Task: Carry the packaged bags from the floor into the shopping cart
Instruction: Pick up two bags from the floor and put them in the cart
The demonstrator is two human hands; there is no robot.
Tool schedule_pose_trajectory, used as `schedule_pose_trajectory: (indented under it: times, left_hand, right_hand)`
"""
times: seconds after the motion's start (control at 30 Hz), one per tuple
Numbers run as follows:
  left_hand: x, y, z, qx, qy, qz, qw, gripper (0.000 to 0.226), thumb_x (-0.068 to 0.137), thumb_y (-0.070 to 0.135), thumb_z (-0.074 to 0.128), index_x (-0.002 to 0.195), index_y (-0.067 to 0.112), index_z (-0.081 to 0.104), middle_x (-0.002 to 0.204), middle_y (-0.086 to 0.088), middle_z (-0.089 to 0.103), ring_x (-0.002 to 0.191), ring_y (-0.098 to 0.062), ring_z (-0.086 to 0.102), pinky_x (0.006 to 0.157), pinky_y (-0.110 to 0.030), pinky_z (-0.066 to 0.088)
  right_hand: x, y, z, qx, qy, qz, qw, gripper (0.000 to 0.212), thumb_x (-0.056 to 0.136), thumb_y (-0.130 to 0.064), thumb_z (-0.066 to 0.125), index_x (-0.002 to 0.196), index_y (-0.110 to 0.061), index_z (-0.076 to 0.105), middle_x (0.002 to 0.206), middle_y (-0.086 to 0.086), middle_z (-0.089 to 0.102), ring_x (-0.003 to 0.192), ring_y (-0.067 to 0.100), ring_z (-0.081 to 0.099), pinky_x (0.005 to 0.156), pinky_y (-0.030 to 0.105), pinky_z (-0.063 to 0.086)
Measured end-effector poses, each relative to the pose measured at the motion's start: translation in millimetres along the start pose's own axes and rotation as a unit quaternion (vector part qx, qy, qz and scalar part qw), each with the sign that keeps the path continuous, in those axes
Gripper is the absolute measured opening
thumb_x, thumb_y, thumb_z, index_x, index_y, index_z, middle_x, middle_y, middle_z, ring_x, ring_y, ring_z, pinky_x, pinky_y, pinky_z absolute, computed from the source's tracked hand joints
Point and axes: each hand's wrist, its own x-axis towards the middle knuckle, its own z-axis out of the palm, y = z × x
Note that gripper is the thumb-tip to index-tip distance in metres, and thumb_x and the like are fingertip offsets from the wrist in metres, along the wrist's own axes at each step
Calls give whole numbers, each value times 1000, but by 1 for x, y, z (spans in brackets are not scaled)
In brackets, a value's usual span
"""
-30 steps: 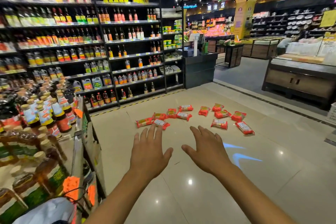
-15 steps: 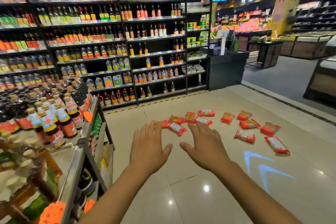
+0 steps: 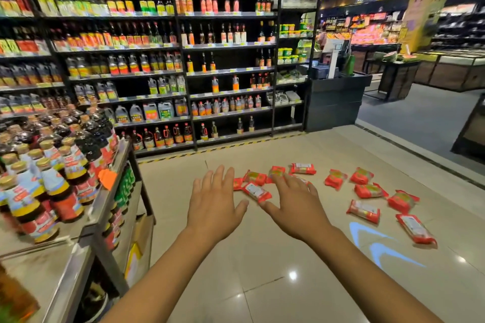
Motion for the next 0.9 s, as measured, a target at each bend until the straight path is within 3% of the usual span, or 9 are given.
schedule_pose_trajectory:
  times: [0.67,0.9]
  left_hand:
    - [275,-105,78,-45,-16,21,999,80,101,62,39,163,18,13,171,-7,13,156,-28,15,126,-47,14]
    - [397,-128,114,-18,-32,12,999,82,101,62,39,163,19,9,172,-7,9,157,-28,10,127,-47,9]
  right_hand:
    - [290,-7,61,-11,-14,23,1000,69,97,-64,43,155,-30,28,162,-1,33,149,24,30,121,51,21]
    - [420,18,84,6,-25,33,999,74,100,-62,42,160,-27,20,168,4,23,154,25,19,125,50,13]
